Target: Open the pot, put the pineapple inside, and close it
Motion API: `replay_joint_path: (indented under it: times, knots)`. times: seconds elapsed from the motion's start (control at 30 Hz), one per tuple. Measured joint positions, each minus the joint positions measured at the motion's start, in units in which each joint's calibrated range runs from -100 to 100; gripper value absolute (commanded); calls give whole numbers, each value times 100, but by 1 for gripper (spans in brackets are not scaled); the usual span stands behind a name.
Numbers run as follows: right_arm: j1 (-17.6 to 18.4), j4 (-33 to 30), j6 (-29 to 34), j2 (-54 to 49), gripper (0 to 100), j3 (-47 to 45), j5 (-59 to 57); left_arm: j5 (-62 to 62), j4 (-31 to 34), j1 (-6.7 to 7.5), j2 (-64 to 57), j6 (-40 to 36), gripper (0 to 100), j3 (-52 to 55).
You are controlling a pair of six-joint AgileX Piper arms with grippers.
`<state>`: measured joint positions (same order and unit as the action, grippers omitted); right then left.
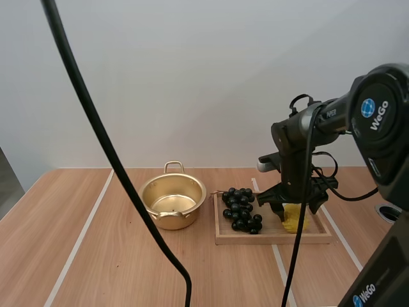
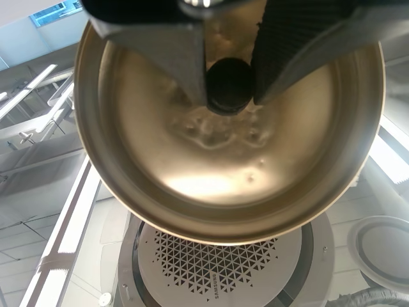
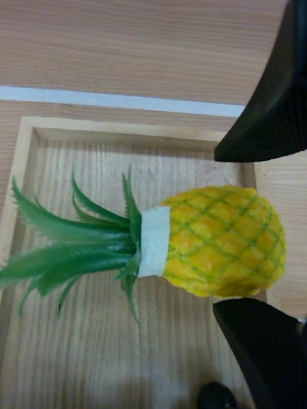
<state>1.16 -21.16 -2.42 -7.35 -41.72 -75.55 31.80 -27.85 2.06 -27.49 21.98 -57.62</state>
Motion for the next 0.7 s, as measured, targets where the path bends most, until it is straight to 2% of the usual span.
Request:
replay_joint_path:
  times: [0.7]
  knots:
    - [0, -34, -160, 329, 100, 0, 687, 126, 0, 0, 0, 66, 0, 0]
